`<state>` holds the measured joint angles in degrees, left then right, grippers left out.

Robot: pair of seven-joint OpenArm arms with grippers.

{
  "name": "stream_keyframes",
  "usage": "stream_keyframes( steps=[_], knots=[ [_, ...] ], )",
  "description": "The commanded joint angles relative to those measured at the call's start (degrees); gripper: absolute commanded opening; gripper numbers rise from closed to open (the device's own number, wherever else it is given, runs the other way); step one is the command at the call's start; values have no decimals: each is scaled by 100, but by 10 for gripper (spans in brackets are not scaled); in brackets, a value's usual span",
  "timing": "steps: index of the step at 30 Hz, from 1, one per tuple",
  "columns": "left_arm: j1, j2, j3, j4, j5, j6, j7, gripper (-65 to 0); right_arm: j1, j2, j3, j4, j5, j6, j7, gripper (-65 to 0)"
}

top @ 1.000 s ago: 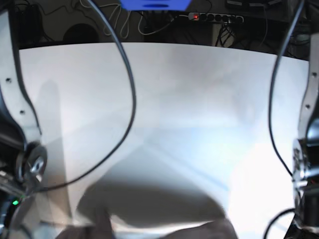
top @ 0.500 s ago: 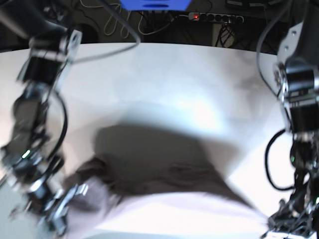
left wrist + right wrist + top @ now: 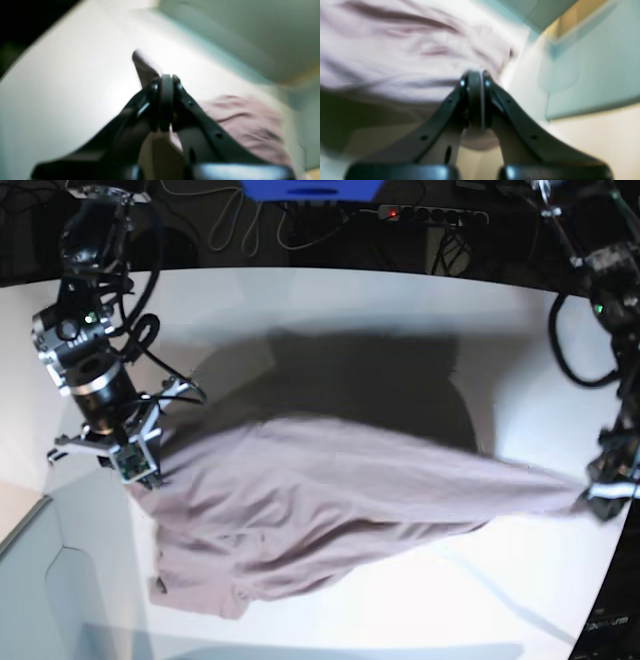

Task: Layout the t-shirt on the table in an organized manner, then fold the t-shirt properly
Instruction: 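Lift the shirt with both grippers and swing it up over the table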

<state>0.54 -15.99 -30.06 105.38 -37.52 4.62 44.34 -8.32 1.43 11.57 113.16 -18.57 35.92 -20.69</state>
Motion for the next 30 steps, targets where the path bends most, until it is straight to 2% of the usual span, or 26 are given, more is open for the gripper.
stream_keyframes(
  steps=[1, 5, 9, 11, 13, 16, 20, 22, 27, 30],
  knots=[
    [100, -32, -101, 297, -288, -115, -69, -650, -34, 46, 25, 248, 112, -71, 245, -650],
    [698, -32, -620, 552, -727, -115, -69, -650, -280, 72, 289, 310, 112, -71, 245, -650],
    [707, -32, -708, 244, -868, -115, -86, -650, -175, 107, 368, 292, 112, -63, 245, -650],
    [443, -32, -638, -64, -877, -115, -113, -650, 115, 107, 359, 257, 112, -63, 218, -650],
    [-111, -50, -444, -371, -824, -115, -78, -650, 555, 107, 271, 55, 112, 17, 218, -650],
    [-1095, -93, -49, -1127, -806, -115, -78, -650, 1443, 99, 245, -437, 112, 408, 218, -650],
    [-2643, -85, 514, -2455, -297, -115, -130, -650, 2858, 134, 245, -1563, 59, 408, 201, -650],
    [-3434, -67, 813, -3193, -50, -115, -148, -650, 3570, 266, 254, -2178, -152, 408, 201, -650],
    [-5456, -50, 1059, -5048, 108, -124, -315, -650, 5258, 310, 254, -3382, -627, 408, 209, -650],
    [-6616, -93, 1543, -6006, 108, -124, -746, -650, 6190, 310, 254, -3743, -688, 140, 209, -650]
  ],
)
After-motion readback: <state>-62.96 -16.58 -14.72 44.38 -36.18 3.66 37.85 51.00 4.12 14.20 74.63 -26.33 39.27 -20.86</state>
